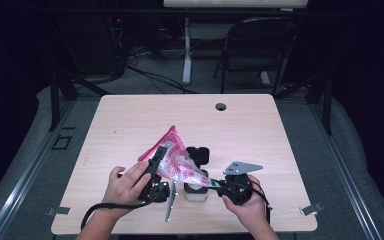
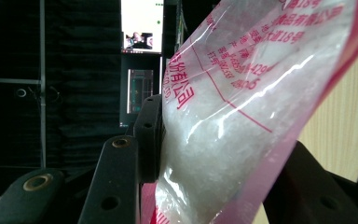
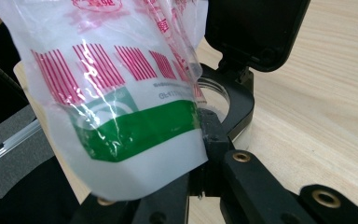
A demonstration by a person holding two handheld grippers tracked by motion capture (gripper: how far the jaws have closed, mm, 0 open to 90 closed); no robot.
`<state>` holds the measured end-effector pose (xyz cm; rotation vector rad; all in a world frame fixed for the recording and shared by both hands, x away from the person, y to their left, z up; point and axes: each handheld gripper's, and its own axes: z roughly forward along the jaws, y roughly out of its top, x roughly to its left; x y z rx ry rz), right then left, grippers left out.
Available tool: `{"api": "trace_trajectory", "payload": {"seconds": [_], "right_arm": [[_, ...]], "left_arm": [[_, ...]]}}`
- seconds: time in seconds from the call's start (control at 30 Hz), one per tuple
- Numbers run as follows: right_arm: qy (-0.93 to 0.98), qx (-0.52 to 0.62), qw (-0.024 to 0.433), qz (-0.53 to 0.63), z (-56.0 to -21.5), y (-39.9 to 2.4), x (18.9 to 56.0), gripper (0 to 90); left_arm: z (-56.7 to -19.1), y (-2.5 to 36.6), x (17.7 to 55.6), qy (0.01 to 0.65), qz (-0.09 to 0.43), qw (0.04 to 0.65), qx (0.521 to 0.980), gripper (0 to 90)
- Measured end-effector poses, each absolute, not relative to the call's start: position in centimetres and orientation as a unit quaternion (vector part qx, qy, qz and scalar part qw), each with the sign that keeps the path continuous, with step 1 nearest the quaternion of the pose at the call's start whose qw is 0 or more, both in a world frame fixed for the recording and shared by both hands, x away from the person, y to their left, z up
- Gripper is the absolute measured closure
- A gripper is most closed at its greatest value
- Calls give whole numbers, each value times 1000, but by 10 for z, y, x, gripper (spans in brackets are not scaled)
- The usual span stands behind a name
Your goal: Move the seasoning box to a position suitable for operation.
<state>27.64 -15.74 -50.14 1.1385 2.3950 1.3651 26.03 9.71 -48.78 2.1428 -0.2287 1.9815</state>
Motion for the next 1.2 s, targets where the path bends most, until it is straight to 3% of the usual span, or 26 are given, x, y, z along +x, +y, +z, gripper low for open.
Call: {"api": "trace_trajectory", "payload": {"seconds": [1.2], "right_arm": [[802,373,81,460,-500,-153,276,900]], "left_arm": [[-490,104,264,-66,664,116,736,611]]}}
